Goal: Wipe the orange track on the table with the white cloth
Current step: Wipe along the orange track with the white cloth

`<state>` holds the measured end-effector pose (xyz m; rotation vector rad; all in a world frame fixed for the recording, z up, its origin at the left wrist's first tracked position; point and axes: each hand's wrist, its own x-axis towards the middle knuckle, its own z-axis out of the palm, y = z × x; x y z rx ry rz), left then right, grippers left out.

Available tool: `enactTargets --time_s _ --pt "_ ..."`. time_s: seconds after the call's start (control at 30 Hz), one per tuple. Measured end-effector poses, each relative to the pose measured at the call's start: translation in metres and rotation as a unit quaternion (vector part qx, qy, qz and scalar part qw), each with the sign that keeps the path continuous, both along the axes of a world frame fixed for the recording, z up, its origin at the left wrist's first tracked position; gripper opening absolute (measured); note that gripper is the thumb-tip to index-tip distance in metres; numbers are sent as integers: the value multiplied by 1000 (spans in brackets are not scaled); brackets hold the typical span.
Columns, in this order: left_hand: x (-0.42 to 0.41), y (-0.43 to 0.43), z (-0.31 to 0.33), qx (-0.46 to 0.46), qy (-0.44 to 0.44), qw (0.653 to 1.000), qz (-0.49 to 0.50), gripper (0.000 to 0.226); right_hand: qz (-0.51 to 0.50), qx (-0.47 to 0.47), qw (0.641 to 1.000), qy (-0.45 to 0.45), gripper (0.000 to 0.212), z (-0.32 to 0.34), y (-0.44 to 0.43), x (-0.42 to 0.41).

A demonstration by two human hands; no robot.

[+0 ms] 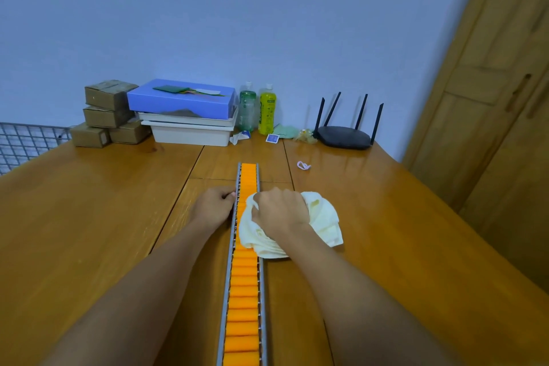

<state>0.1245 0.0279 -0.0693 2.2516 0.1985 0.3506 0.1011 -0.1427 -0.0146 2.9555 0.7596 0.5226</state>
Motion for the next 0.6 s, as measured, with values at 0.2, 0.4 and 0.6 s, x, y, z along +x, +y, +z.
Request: enactTargets --time_s 0.2,0.4,0.6 --pt "-4 -1 3 -22 1 1000 -1 29 9 -24 1000 -15 18 0 -7 0" --pt "-23 -2 15 -96 53 993 -42 34 -55 -13 998 17 21 -11 -35 -6" --pt "-57 4 8 -64 32 996 -51 34 -98 97 990 29 32 0 -57 -21"
